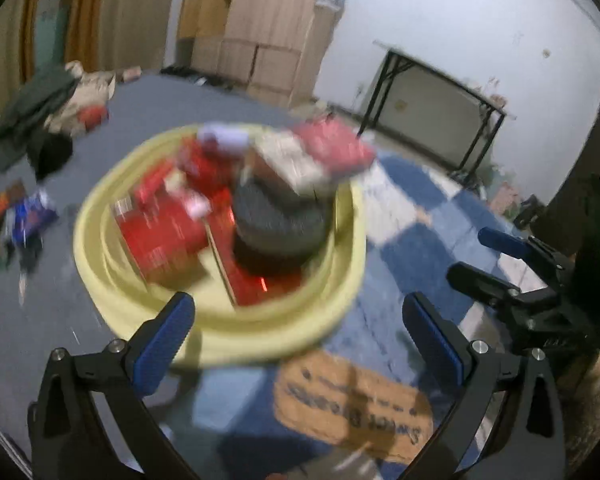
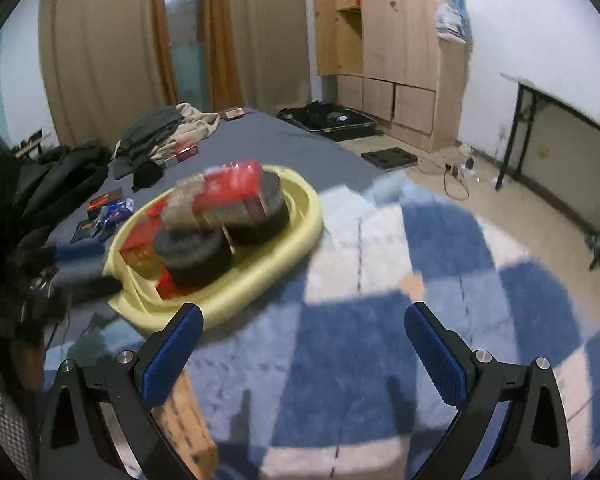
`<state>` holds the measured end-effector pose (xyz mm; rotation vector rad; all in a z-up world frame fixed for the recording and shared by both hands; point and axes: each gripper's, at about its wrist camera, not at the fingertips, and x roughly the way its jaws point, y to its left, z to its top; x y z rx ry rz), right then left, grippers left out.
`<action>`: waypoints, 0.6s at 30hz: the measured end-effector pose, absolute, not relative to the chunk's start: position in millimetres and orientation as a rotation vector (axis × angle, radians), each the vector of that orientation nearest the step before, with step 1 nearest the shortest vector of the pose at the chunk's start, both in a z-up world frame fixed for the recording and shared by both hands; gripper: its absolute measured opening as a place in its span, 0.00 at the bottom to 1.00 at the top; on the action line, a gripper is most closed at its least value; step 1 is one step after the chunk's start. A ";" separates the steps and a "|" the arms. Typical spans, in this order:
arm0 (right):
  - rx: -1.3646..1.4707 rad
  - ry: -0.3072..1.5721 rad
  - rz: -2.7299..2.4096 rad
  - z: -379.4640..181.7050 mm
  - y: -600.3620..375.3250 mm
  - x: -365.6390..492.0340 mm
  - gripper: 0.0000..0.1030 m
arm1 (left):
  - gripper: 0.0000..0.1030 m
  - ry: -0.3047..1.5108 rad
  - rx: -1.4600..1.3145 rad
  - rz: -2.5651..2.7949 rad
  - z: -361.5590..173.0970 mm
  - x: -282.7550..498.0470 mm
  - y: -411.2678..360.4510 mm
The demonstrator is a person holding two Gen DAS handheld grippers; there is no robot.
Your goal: Organize rigid objects
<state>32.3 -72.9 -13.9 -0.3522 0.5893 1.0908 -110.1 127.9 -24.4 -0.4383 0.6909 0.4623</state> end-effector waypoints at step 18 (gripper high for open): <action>-0.592 0.667 0.999 -87.9 -9.8 19.1 1.00 | 1.00 0.870 -0.401 0.732 -84.0 -104.1 120.1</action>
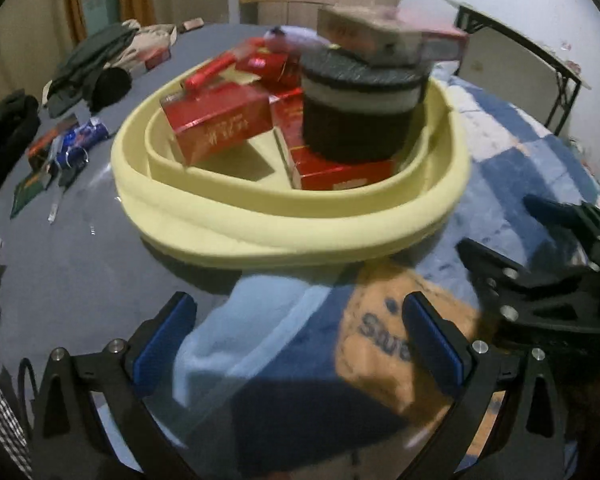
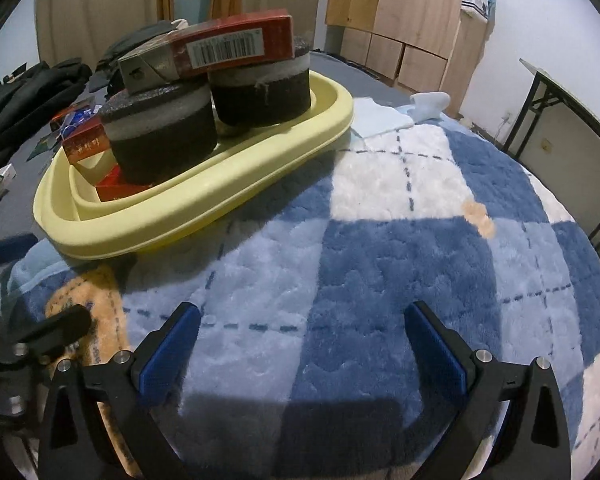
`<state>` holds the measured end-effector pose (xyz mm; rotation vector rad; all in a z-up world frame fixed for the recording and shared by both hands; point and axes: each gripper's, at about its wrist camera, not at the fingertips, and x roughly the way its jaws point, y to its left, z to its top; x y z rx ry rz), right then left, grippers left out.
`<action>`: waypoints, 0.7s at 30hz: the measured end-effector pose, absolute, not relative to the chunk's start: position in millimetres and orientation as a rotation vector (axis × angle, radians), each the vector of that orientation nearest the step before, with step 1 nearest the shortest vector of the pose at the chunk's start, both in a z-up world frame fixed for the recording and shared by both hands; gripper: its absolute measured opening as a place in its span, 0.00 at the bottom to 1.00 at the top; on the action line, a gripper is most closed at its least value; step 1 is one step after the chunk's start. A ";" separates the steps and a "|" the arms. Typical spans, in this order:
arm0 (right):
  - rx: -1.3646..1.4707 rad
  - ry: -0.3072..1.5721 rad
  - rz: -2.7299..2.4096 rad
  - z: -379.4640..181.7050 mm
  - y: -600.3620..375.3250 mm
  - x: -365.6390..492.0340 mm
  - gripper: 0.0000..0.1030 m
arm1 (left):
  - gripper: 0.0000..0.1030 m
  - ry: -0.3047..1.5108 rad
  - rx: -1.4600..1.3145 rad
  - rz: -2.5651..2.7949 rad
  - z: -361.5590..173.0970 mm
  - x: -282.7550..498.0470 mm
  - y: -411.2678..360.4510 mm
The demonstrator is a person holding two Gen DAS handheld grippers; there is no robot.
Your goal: Organize rigid objects
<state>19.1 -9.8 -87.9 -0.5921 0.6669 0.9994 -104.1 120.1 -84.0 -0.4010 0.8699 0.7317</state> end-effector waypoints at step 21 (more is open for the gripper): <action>-0.612 0.676 0.989 -89.2 -9.2 21.8 1.00 | 1.00 0.842 -0.387 0.725 -90.7 -101.2 127.2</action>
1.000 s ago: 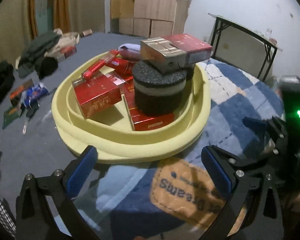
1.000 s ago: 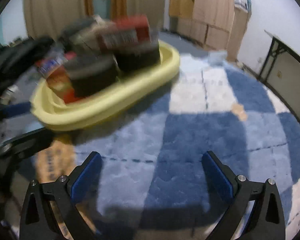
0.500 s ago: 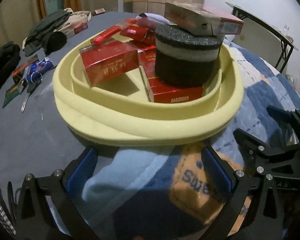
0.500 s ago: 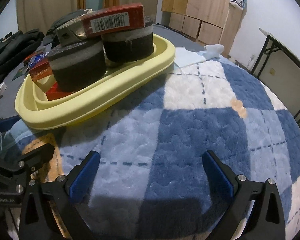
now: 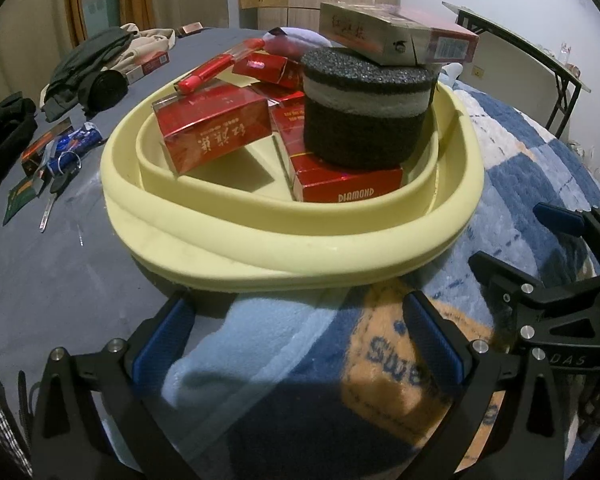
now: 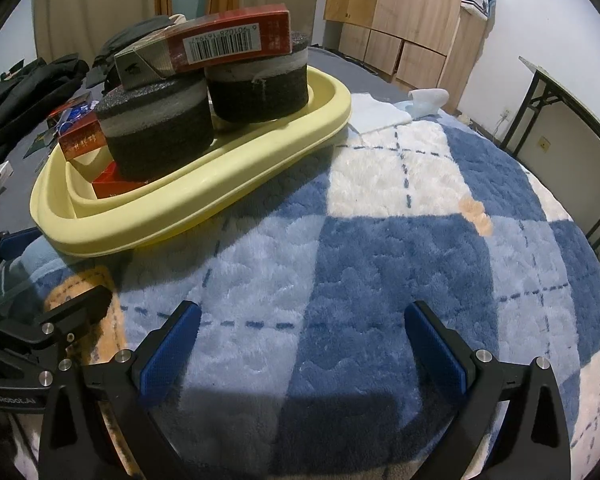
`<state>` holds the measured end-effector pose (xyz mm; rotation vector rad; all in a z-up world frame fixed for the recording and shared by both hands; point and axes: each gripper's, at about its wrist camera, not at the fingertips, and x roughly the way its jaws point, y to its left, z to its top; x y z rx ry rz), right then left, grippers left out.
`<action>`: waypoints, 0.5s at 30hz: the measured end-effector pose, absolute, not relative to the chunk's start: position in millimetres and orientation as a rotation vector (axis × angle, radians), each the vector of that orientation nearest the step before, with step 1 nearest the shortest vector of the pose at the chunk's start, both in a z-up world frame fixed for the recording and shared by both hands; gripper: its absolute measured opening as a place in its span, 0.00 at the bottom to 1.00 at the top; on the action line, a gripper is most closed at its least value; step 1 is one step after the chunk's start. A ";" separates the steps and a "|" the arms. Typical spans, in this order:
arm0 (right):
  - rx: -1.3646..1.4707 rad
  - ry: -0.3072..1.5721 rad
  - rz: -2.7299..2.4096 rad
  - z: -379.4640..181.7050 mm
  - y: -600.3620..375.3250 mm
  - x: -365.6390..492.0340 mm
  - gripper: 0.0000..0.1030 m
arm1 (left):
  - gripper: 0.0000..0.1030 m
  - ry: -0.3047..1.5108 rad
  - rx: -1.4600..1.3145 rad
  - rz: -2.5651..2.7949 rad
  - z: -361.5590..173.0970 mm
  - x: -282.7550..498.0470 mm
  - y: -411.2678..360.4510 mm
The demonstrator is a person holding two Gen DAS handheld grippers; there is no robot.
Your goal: Organize rigid objects
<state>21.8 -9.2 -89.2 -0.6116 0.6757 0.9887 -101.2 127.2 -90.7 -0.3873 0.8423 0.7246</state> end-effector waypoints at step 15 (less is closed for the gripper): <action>-0.612 0.675 0.989 -89.1 -9.4 21.5 1.00 | 1.00 0.842 -0.388 0.724 -91.2 -101.5 127.9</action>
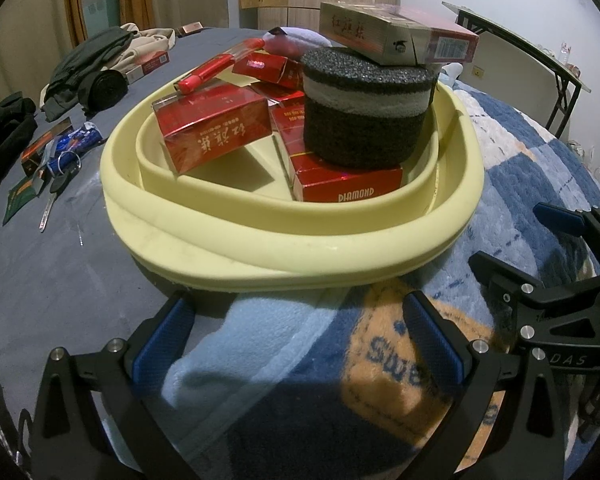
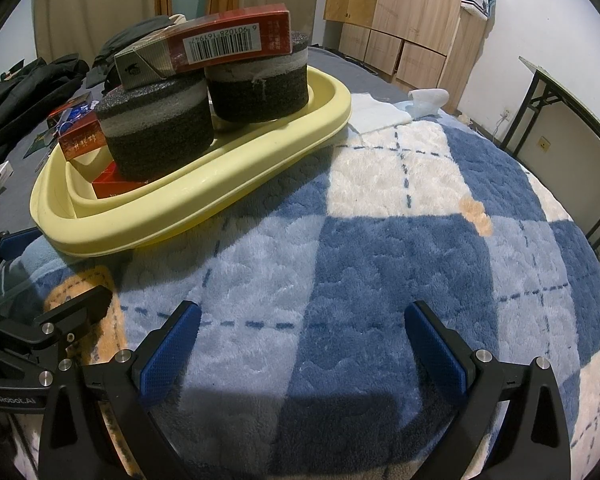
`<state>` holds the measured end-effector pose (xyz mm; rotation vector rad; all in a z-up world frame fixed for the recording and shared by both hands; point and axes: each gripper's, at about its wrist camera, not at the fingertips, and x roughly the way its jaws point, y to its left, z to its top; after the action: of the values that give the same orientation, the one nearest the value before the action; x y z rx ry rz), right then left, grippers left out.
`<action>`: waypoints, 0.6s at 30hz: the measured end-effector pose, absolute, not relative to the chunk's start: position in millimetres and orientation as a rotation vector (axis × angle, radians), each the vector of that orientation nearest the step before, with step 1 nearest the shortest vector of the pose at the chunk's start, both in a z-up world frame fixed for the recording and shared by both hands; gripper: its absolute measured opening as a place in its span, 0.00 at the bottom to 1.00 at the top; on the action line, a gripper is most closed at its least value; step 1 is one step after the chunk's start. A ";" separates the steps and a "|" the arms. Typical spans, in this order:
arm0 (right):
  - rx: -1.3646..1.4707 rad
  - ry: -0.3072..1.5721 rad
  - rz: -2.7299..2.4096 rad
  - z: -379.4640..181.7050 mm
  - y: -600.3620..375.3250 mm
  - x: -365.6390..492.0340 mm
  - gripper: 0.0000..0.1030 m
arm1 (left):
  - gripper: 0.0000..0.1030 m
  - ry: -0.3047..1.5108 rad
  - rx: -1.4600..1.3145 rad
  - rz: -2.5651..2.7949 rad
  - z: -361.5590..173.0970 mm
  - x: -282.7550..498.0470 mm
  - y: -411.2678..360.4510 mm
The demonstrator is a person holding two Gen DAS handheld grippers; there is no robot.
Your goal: Organize rigid objects
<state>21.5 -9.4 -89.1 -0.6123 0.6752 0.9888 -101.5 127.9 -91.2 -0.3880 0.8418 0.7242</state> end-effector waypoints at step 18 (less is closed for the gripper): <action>-0.615 0.673 0.988 -89.3 -9.3 21.6 1.00 | 1.00 0.842 -0.388 0.724 -90.5 -100.8 126.7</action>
<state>21.6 -9.3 -89.3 -0.6146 0.6734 0.9885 -100.8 126.7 -90.5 -0.3881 0.8420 0.7239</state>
